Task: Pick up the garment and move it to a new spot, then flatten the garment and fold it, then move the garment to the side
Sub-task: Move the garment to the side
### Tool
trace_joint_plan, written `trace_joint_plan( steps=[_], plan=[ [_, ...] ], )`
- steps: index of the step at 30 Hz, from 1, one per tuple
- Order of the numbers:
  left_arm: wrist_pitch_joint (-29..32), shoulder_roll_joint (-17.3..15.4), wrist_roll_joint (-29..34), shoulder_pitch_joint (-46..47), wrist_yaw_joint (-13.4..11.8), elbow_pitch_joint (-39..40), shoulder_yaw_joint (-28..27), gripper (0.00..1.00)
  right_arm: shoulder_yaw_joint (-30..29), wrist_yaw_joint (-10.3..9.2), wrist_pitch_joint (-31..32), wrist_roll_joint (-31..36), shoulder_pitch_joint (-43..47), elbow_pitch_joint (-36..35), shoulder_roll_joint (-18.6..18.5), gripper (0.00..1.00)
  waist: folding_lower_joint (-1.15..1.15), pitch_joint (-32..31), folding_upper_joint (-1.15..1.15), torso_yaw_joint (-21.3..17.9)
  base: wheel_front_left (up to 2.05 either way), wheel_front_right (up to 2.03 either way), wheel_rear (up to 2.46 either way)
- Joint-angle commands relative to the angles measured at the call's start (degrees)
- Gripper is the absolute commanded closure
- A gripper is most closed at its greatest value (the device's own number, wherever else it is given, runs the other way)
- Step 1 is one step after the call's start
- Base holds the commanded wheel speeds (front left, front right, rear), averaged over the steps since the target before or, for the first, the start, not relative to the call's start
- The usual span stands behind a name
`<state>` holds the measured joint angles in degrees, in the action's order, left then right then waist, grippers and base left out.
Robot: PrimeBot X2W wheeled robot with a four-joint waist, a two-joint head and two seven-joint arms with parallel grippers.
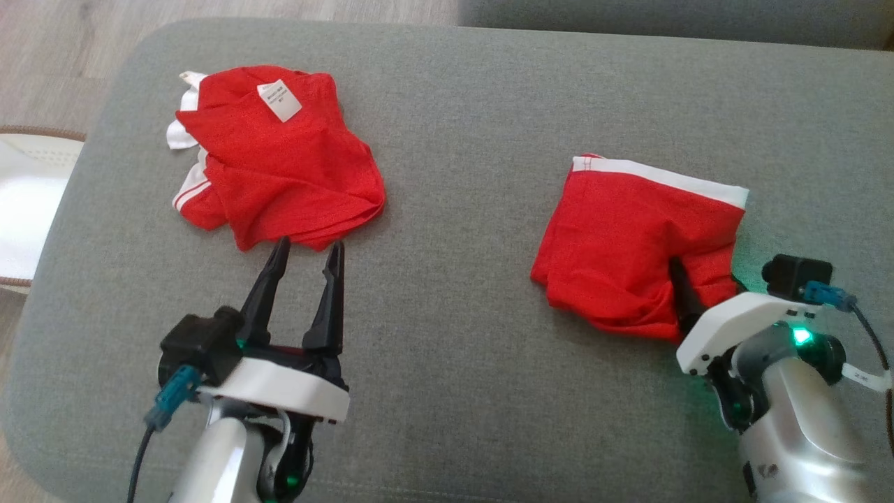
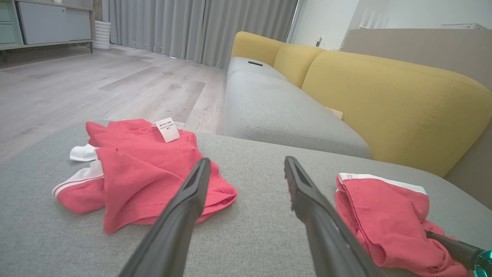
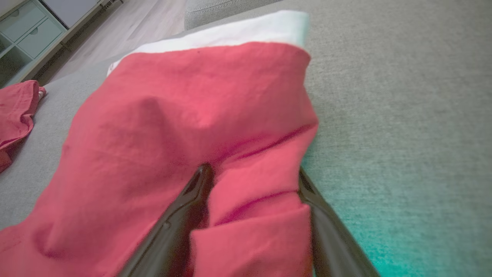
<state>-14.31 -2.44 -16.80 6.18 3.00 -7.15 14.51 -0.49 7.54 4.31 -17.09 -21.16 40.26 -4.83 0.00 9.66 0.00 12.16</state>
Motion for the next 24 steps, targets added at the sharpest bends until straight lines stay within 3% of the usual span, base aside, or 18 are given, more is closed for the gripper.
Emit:
trace_joint_plan(
  steps=[1,2,3,9,14,24],
  plan=[
    [-0.69,-0.43,-0.24,2.2,-0.19,1.75,-1.38,0.0,1.79,-0.05,0.27,-0.12,-1.21,-0.56,0.01,0.28,0.0,-0.06,0.0,-0.02,0.0,0.0,0.0],
    [-0.69,-0.43,-0.19,2.18,-0.21,1.69,-1.37,0.0,2.29,-0.05,0.09,0.06,-1.41,-0.28,-0.11,0.89,0.0,-0.12,0.0,-0.04,0.0,0.0,0.0],
    [-0.69,-0.43,-0.13,2.16,-0.23,1.63,-1.38,0.0,3.0,-0.05,-0.22,0.39,-1.6,-0.12,-0.35,1.0,0.0,-0.2,0.0,-0.11,0.0,0.0,0.0],
    [-0.69,-0.43,0.37,2.17,-0.07,1.58,-1.41,0.0,7.37,-0.05,-2.75,4.34,-3.43,-0.36,-4.07,1.0,0.0,-1.06,0.0,-1.71,0.0,0.0,0.0],
    [-0.69,-0.43,0.57,2.67,0.23,2.0,-0.89,0.0,11.83,-0.05,-1.95,7.21,-5.67,-1.31,-9.28,1.0,0.0,-0.95,0.0,-4.26,0.0,0.0,0.0],
    [-0.69,-0.43,1.21,6.72,1.03,2.79,2.15,0.0,21.18,-0.05,2.01,8.31,-11.32,-2.81,-26.47,1.0,0.0,3.84,0.0,-8.67,0.0,0.0,0.0]
  ],
)
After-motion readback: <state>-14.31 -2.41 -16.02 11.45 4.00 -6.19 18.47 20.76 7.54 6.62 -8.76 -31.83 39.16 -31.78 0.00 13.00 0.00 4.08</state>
